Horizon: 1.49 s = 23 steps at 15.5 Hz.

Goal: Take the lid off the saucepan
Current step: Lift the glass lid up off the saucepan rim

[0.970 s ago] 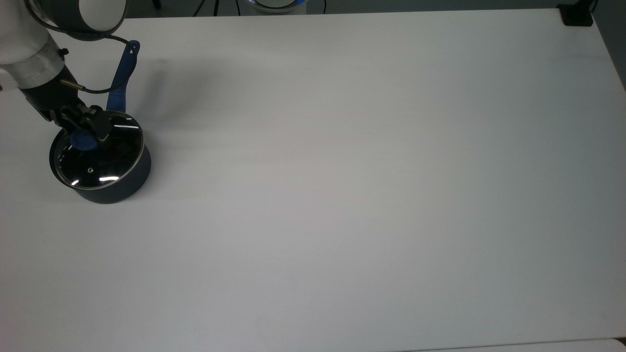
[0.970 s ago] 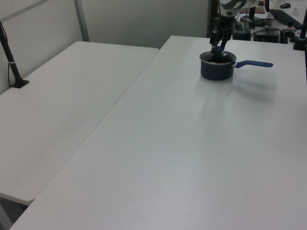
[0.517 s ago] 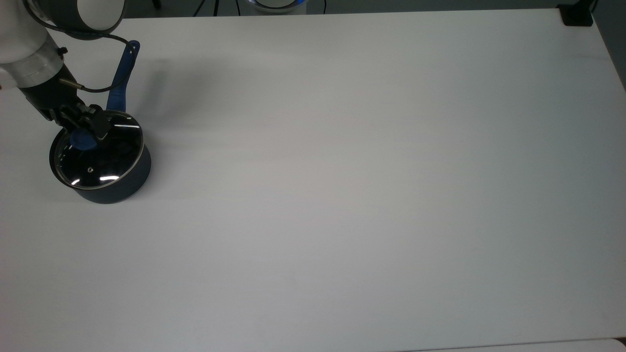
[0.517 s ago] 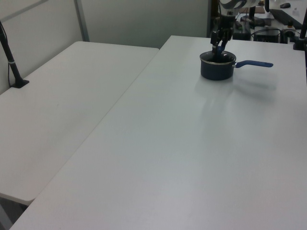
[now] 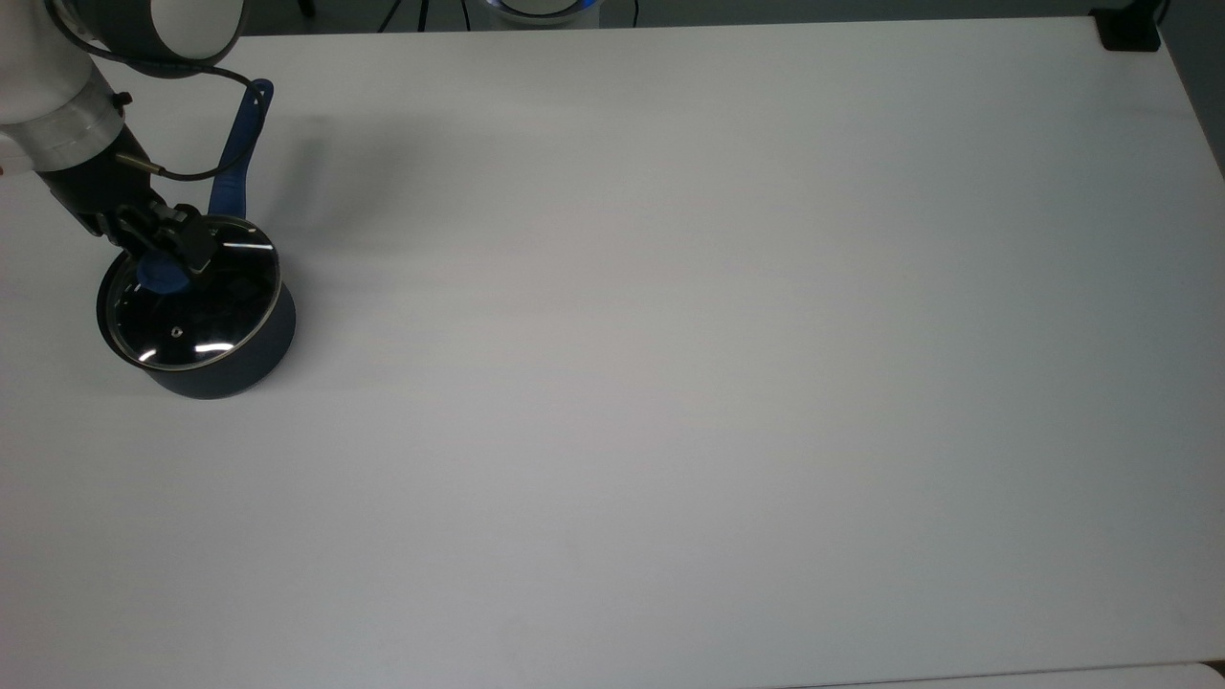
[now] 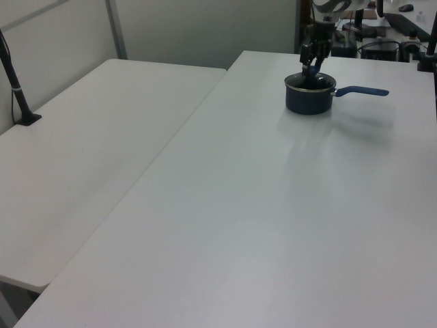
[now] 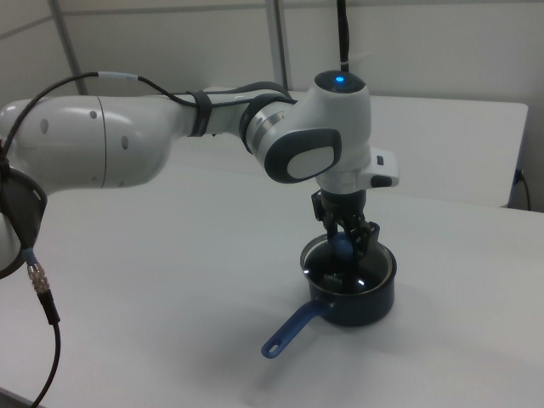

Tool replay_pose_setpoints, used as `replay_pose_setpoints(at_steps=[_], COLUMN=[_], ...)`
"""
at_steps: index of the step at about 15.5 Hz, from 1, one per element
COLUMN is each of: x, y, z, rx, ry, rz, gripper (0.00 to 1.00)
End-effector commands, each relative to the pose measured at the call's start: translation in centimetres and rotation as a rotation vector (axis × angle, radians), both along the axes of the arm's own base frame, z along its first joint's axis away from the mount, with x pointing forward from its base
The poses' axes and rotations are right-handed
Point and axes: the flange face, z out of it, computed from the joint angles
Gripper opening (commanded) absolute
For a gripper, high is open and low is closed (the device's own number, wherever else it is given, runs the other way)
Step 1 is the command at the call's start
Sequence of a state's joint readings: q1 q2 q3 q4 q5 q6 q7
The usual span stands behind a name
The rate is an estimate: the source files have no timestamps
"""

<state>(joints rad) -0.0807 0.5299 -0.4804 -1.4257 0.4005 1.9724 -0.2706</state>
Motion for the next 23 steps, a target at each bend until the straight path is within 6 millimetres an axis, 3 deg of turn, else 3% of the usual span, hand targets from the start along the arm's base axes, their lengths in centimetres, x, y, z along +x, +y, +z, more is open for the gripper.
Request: replay_pose_setpoints(at_steps=[1, 12, 18, 21, 23], x=[-0.7, -0.9, -0.9, -1.0, -1.5], y=[0.2, 0.7, 5.1, 8.6, 12.0], z=[1.6, 4.0, 8.3, 9.1, 9.2], rx=[-0.001, -0.049, -0.120, -0.143, -0.126], ry=[0.013, 0.005, -0.008, 0.005, 0.013], rz=[0.030, 0.050, 0.124, 0.154, 0.188], gripper=[0.37, 0.33, 0.29, 0.28, 0.28])
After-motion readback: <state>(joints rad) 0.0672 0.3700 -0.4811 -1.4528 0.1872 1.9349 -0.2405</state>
